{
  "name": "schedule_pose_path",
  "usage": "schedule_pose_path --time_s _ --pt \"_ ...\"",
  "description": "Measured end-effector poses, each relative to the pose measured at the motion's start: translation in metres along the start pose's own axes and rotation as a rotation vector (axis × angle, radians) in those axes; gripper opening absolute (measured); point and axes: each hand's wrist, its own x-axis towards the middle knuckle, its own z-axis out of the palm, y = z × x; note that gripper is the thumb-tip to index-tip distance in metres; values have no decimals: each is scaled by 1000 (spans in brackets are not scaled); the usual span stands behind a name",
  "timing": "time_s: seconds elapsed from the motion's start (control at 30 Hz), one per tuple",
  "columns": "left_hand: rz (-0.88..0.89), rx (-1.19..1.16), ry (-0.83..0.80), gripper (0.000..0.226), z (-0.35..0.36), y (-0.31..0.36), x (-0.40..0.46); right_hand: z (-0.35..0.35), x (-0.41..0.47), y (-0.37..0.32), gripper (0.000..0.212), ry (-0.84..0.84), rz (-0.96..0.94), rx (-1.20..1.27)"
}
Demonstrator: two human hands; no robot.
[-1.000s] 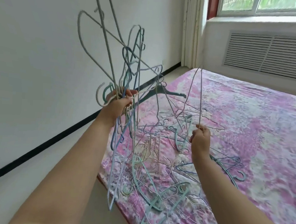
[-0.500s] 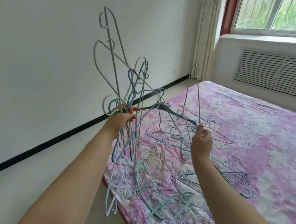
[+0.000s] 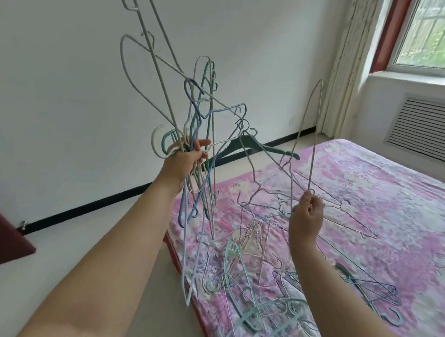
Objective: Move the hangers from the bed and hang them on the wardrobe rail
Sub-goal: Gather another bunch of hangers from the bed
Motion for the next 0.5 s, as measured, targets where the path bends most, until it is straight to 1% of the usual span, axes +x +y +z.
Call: schedule_pose_path --time_s 0.07,0.2,0.27,0.4,0.5 --pt "1 -17 39 38 -12 4 -9 6 -11 -3 31 -44 7 33" --pt "20 -26 88 46 -36 12 -28 19 -37 -9 31 -123 -2 52" --pt "45 -36 114 47 -53 18 -39 27 -51 -13 30 -179 -11 59" --pt "80 -1 169 32 -98 27 -65 46 -88 -23 29 -274 -40 51" --pt "105 15 203 38 -139 35 -95 64 -125 -31 30 -324 -51 58"
